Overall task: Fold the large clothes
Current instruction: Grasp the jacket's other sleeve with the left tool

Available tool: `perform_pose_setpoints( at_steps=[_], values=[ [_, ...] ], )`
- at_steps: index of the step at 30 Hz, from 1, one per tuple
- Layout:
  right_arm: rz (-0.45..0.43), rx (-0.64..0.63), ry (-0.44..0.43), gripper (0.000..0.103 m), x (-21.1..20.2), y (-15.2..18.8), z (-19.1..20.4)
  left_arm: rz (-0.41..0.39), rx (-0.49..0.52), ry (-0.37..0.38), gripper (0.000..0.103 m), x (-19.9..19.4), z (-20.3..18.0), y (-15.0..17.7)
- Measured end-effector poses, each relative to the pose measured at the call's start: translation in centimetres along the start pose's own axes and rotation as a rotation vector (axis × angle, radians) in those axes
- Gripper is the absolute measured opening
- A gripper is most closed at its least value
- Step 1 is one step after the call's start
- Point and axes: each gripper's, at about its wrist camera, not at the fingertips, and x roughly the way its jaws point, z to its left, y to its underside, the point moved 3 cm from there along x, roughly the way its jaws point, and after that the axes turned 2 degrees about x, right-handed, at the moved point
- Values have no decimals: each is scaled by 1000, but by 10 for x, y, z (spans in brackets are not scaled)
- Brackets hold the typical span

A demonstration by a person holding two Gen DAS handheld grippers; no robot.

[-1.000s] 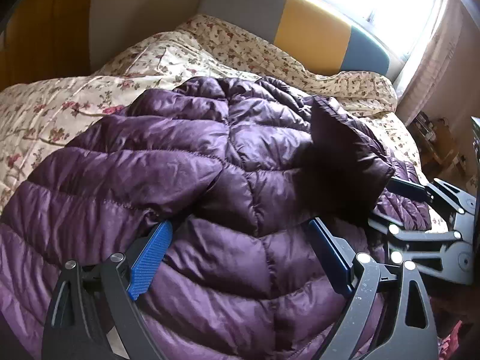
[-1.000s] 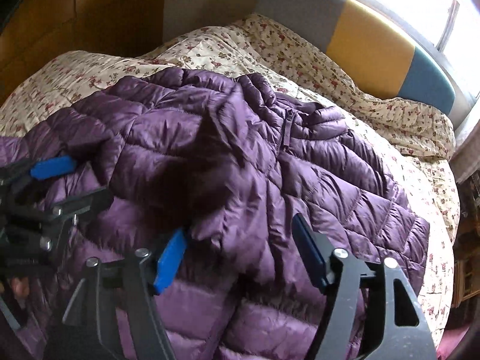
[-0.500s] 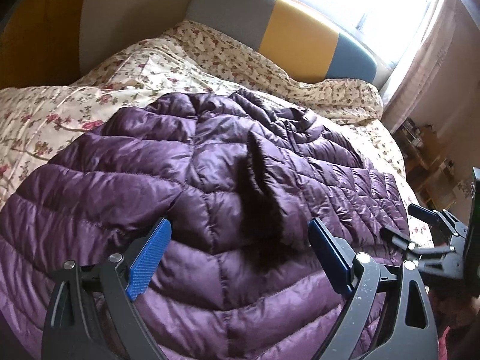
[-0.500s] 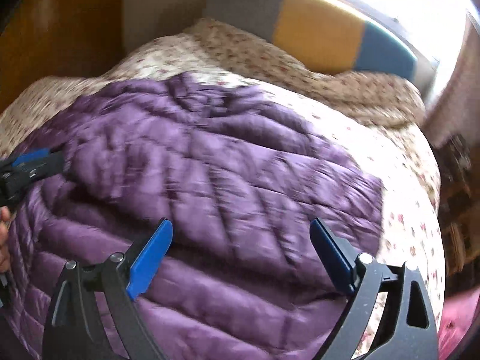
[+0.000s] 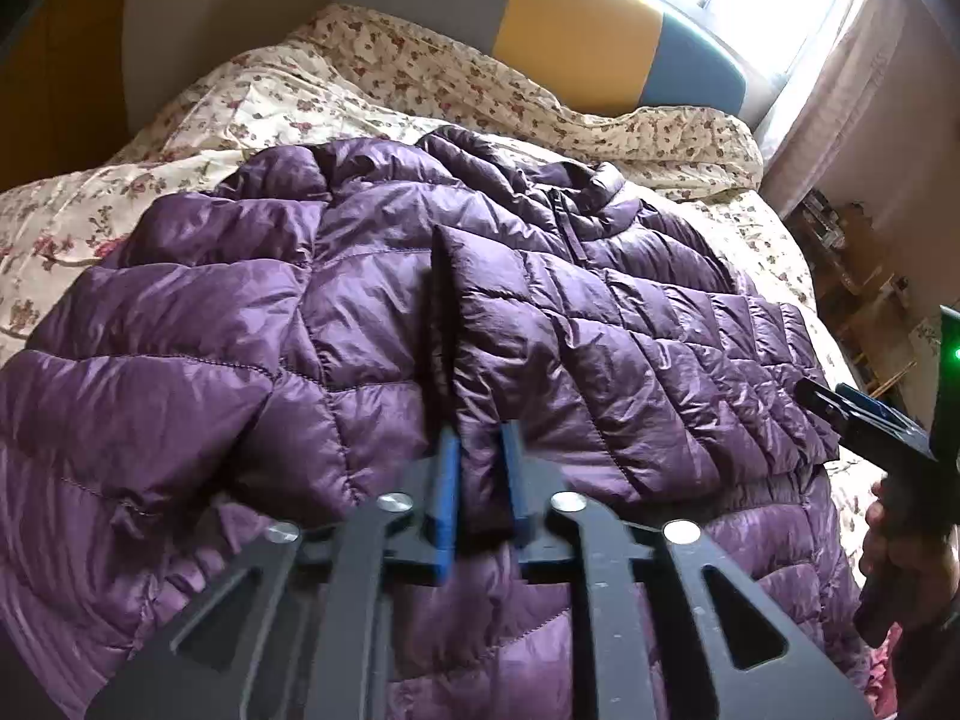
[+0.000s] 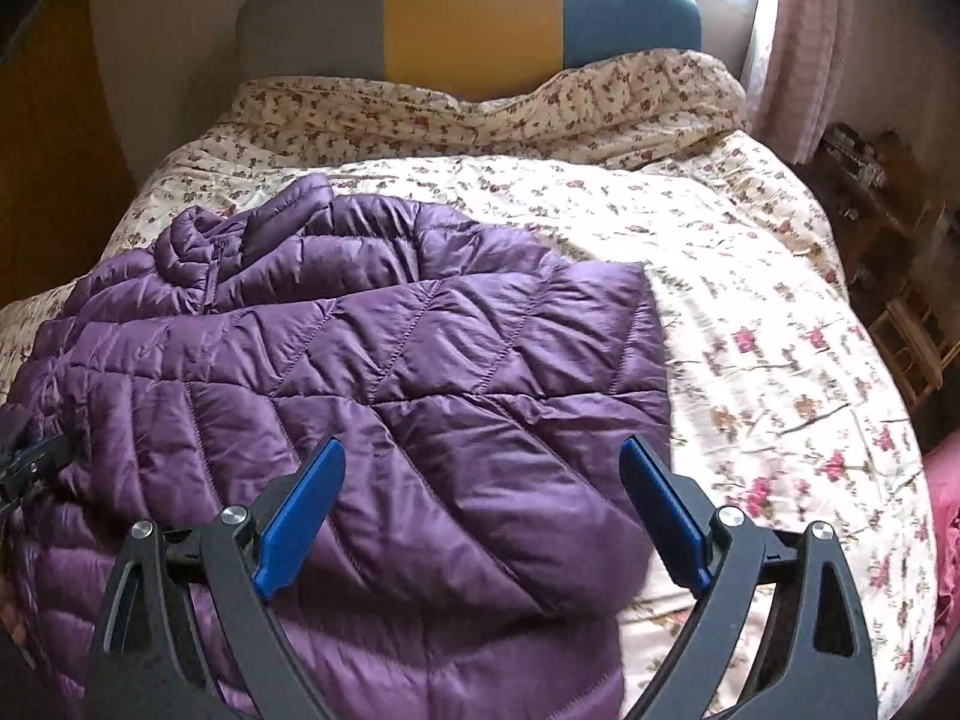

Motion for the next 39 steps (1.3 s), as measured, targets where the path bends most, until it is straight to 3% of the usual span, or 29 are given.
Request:
perform_pose_setpoints(
  at_steps=[4, 9, 11, 12, 14, 17, 18, 22, 28, 33, 39],
  values=[
    [30, -23, -32, 91, 20, 7, 21, -8, -22, -19, 12, -3, 10, 4],
    [48, -41, 8, 93, 46, 23, 43, -20, -35, -66, 12, -8, 23, 10],
    [33, -42, 21, 93, 52, 26, 46, -46, -42, -94, 29, -17, 25, 10],
    [31, -41, 22, 93, 53, 27, 46, -66, -45, -99, 56, -22, 24, 10],
    [26, -43, 24, 93, 54, 28, 46, -157, -56, -125, 77, -40, 22, 9],
    [23, -41, 20, 94, 56, 28, 47, -177, -53, -105, 73, -46, 12, 3],
    [20, -40, 20, 94, 56, 28, 48, -184, -48, -89, 65, -47, 6, 1],
    [17, -37, 16, 94, 56, 29, 46, -141, 23, -62, 50, -27, -24, -10],
    [40, -23, -42, 94, 46, 19, 38, -34, 39, -118, 49, 18, -28, -10],
    [-41, 44, -51, 94, 28, -6, 27, -46, 27, -102, 49, 24, -19, -6],
    [7, 6, 11, 94, 61, -14, 36, -56, -5, -89, 49, 27, -8, 1]
  ],
)
